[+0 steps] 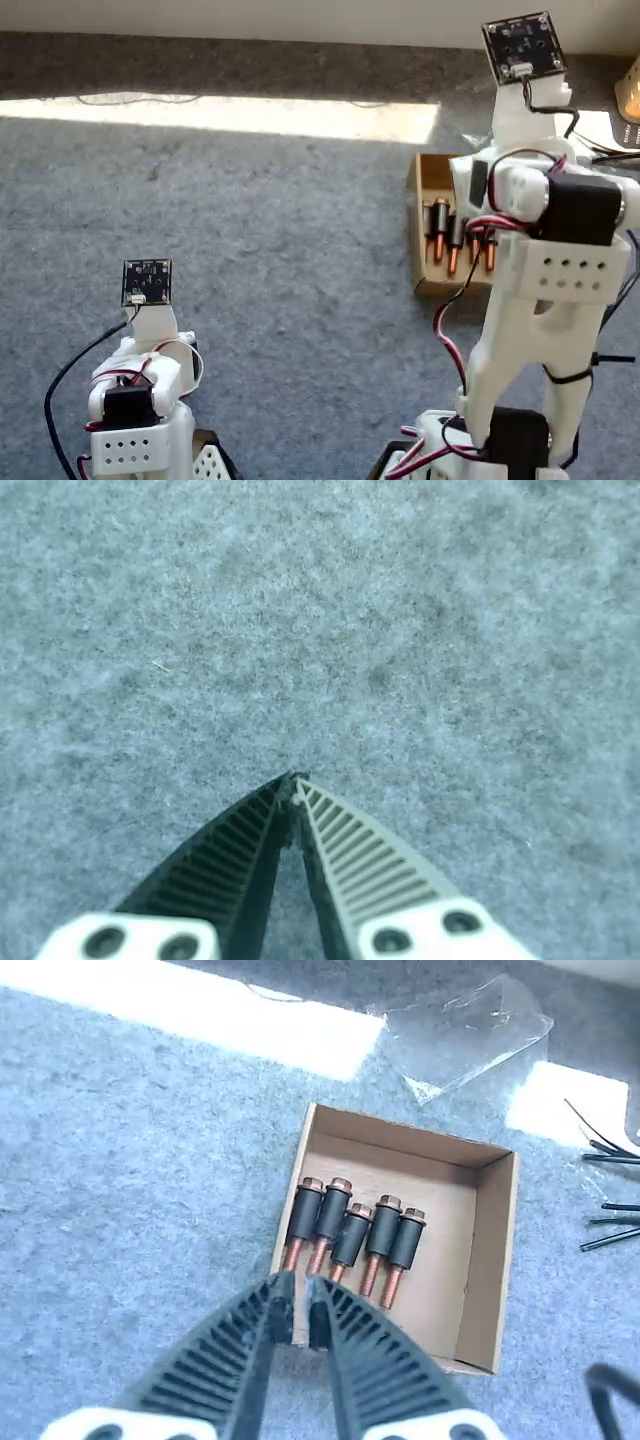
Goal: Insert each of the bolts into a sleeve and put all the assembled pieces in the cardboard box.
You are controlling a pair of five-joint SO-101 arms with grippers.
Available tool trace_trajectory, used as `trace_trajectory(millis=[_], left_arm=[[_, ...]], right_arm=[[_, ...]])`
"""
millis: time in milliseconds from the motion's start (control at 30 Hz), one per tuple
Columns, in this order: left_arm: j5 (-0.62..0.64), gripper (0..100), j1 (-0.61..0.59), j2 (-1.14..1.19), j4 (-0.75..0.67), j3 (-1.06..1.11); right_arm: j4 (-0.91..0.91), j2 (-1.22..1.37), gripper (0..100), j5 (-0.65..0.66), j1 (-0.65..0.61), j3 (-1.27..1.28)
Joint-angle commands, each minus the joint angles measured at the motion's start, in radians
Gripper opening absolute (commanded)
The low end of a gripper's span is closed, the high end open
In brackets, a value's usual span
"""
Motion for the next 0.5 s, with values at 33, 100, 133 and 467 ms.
trace_trajectory(millis=[33,100,133,467], left_arm=[[0.0,1,-0.01,-0.004,0.009,0.022],[0.0,1,-0.01,-0.004,0.009,0.022],[0.0,1,-0.01,-0.004,0.009,0.022],[0.0,1,-0.01,-0.004,0.009,0.022]], right_arm=[[0.024,-0.117,0.5,0.005,-0.008,0.012],[0.024,-0.176,0.5,0.005,-0.01,0.07],[0.024,-0.209,0.5,0.005,-0.01,0.102],[-0.053,-0.593,0.5,0.005,-0.01,0.46]])
